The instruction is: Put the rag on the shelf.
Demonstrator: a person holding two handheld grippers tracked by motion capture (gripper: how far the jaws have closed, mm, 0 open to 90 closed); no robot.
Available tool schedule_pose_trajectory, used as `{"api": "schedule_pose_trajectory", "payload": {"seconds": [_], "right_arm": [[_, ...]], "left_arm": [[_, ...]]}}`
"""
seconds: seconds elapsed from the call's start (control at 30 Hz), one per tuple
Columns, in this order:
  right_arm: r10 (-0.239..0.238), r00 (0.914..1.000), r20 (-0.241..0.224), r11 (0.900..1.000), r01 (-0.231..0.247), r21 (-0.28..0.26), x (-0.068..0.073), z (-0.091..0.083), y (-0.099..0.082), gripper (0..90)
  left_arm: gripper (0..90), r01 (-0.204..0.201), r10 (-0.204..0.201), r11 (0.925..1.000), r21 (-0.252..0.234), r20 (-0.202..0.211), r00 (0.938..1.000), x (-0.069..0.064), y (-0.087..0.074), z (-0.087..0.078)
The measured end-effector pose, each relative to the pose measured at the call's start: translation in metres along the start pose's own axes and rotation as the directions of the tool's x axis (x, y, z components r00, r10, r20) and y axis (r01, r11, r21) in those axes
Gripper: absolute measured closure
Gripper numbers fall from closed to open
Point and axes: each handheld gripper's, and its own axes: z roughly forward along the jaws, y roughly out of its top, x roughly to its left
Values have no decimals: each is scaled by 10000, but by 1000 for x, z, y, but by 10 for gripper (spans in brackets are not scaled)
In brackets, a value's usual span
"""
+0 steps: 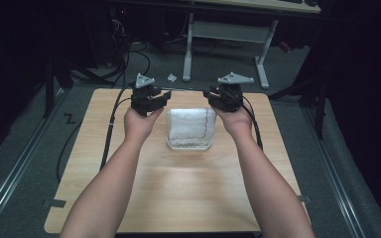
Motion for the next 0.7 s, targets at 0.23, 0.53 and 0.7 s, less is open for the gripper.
{"api": "schedule_pose_trajectory", "payload": {"seconds": [0.23,0.53,0.7], "right_arm": [[-167,9997,155,9996,170,-242,13,-30,-12,556],[-395,9991,153,9983,401,-434,29,-55,-33,516],[-620,9980,129,9969,625,-473,36,-67,-45,504]], "left_arm": [[491,-222,226,9994,-259,124,9997,-8,-11,-31],[471,-455,468,9984,-322,425,9980,-22,-29,-62],[466,-681,708,9966,-460,607,9956,-35,-40,-79]]}}
